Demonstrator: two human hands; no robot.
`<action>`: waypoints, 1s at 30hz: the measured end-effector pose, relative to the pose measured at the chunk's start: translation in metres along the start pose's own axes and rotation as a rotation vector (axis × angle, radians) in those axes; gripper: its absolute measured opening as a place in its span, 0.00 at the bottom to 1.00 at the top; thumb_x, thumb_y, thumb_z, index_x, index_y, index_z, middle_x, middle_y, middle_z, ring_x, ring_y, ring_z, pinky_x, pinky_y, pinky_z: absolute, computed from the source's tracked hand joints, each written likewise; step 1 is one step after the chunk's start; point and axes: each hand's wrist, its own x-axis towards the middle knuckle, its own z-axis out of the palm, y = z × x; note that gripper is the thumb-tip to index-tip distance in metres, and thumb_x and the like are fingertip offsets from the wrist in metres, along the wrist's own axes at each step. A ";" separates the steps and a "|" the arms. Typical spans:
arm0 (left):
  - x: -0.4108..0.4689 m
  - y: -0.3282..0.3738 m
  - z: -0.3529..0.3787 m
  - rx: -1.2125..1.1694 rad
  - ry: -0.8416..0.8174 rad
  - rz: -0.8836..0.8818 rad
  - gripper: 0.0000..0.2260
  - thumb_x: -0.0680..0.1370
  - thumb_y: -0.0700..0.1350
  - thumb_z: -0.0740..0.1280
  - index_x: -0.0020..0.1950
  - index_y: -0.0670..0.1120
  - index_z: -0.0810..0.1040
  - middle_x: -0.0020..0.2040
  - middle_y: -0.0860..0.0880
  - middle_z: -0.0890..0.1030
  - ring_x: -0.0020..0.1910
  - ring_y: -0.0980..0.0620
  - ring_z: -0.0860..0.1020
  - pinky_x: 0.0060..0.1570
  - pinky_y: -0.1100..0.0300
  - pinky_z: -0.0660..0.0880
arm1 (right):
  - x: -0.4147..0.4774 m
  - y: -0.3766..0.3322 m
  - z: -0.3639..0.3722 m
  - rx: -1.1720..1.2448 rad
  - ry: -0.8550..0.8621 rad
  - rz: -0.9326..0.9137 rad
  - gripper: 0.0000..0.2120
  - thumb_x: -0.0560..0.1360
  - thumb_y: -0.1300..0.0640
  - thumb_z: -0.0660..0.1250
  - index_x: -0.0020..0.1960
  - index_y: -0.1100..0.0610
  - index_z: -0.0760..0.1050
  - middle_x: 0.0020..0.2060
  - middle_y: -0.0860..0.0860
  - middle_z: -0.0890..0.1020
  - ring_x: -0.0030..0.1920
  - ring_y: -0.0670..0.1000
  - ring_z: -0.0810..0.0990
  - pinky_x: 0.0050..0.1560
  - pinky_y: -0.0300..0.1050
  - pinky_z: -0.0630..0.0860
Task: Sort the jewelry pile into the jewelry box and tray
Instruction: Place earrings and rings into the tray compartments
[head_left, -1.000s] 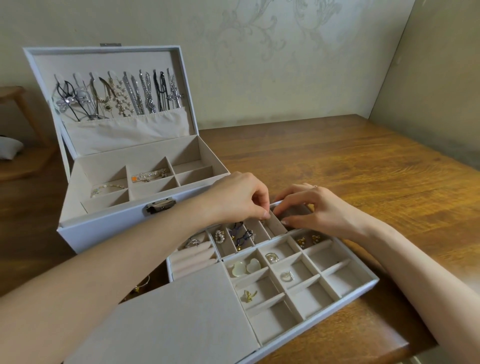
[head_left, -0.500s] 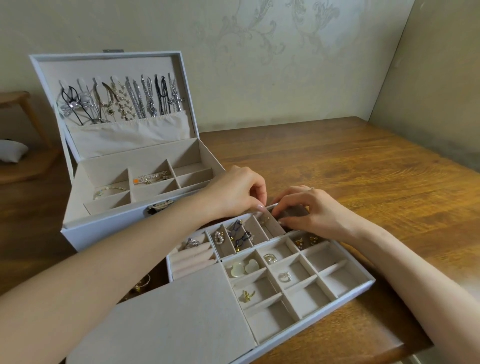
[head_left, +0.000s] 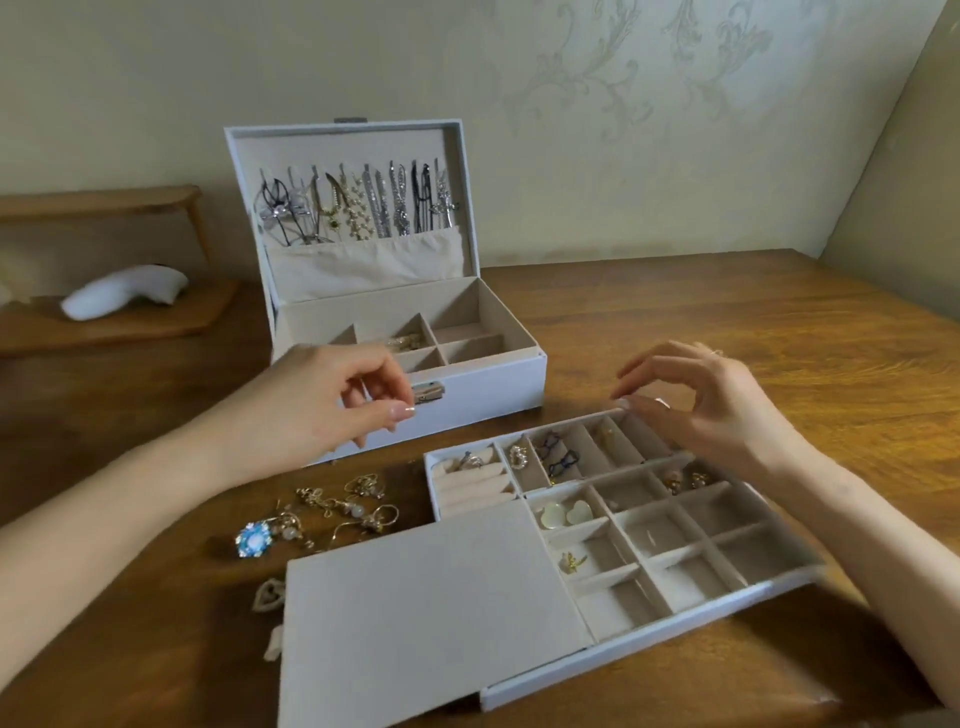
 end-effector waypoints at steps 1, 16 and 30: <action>-0.008 -0.009 -0.005 0.013 0.012 -0.022 0.03 0.73 0.46 0.70 0.44 0.54 0.79 0.38 0.58 0.82 0.35 0.59 0.78 0.33 0.67 0.75 | 0.001 -0.010 0.002 -0.009 -0.001 -0.057 0.06 0.71 0.51 0.68 0.44 0.48 0.82 0.47 0.43 0.81 0.50 0.44 0.77 0.51 0.46 0.75; -0.061 -0.052 -0.010 0.359 -0.071 -0.023 0.08 0.73 0.52 0.70 0.48 0.59 0.72 0.41 0.64 0.71 0.37 0.65 0.72 0.34 0.67 0.65 | 0.045 -0.148 0.103 -0.109 -0.445 -0.291 0.06 0.72 0.52 0.72 0.48 0.47 0.82 0.36 0.39 0.77 0.37 0.42 0.73 0.38 0.34 0.68; -0.079 -0.071 -0.027 0.129 -0.196 -0.082 0.14 0.65 0.62 0.71 0.47 0.60 0.76 0.45 0.64 0.74 0.46 0.64 0.72 0.40 0.73 0.68 | 0.030 -0.127 0.071 0.433 -0.776 -0.092 0.17 0.73 0.44 0.68 0.29 0.50 0.71 0.27 0.44 0.69 0.29 0.43 0.65 0.32 0.33 0.61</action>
